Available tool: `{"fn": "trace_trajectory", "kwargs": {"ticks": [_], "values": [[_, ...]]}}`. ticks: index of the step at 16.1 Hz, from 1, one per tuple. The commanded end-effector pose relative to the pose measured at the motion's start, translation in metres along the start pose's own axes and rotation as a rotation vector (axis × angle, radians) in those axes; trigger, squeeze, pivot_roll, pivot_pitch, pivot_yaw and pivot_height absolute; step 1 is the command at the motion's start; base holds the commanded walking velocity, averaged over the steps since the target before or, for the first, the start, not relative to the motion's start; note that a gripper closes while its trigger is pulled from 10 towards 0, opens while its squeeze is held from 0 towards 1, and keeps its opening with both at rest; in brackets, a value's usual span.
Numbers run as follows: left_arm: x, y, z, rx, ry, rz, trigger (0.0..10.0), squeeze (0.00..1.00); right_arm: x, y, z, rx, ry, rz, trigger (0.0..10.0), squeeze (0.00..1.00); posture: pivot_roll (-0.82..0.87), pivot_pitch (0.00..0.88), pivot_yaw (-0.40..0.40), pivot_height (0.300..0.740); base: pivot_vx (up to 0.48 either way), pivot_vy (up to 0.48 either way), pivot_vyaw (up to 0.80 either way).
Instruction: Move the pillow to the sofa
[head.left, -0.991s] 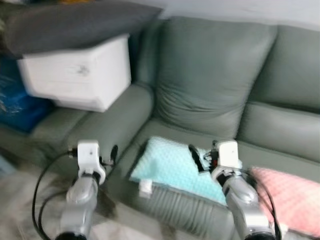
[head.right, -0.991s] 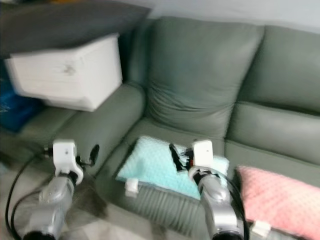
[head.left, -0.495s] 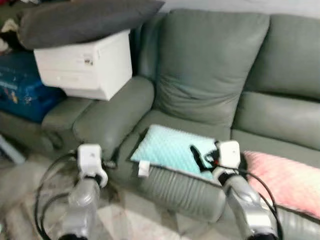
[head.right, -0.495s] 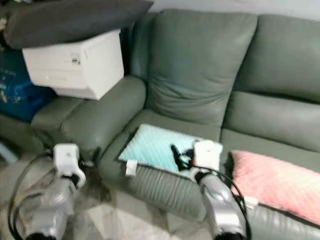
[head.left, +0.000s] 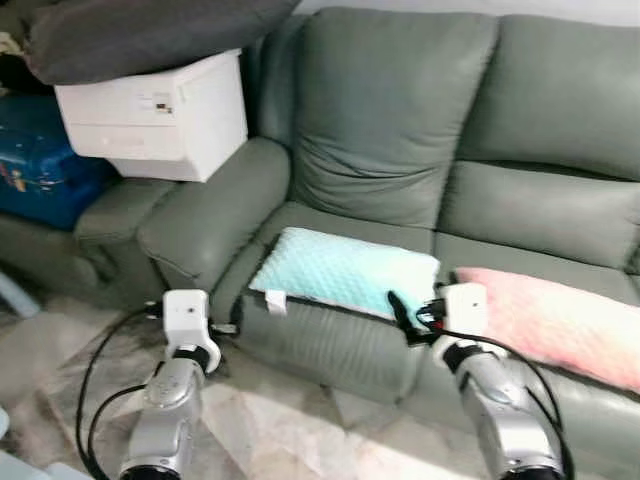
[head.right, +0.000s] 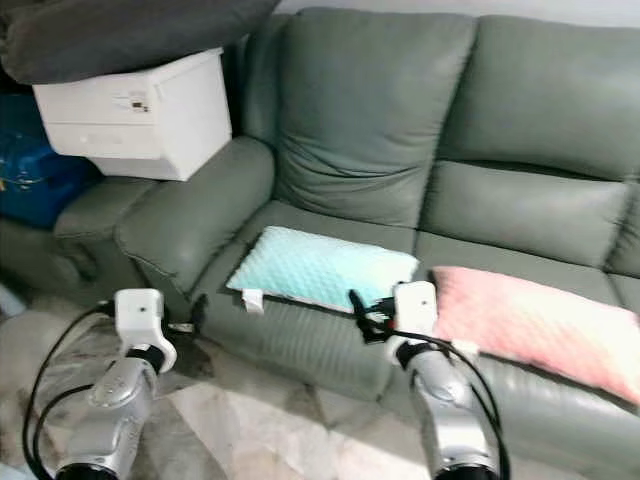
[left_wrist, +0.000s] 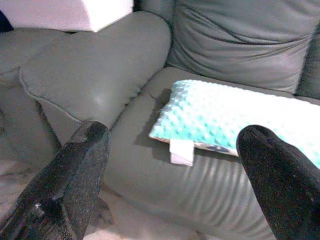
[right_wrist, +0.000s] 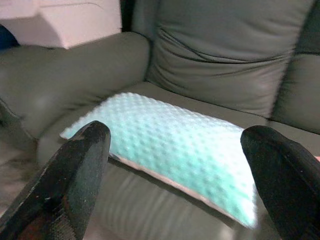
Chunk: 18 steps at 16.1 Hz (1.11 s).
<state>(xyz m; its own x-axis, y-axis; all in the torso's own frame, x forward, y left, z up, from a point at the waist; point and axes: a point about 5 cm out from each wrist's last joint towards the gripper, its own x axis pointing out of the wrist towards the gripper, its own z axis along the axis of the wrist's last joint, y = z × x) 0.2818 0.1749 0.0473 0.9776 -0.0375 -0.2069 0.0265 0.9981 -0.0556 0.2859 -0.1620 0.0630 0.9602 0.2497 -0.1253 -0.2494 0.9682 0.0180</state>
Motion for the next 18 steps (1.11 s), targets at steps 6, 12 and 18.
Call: {"fn": "trace_trajectory", "kwargs": {"ticks": [6,12,18], "values": [[0.001,0.0069,0.0016,0.011,0.004,0.015,10.0,0.0,0.0038,0.0072,0.0054,0.005,-0.018,0.017,10.0,0.0,-0.13,0.0,0.013,0.74,-0.263,0.0,0.0],[0.0018,0.0057,0.0016,0.006,0.001,0.003,10.0,0.0,0.0036,0.0066,0.0066,0.011,-0.023,0.017,10.0,0.0,-0.13,0.0,0.015,0.74,-0.089,0.0,0.0],[0.002,0.0048,0.0009,0.002,0.005,-0.003,10.0,0.0,0.0036,0.0055,0.0046,0.011,0.0,0.009,10.0,0.0,-0.14,0.0,0.011,0.74,0.0,0.0,-0.12]]}}
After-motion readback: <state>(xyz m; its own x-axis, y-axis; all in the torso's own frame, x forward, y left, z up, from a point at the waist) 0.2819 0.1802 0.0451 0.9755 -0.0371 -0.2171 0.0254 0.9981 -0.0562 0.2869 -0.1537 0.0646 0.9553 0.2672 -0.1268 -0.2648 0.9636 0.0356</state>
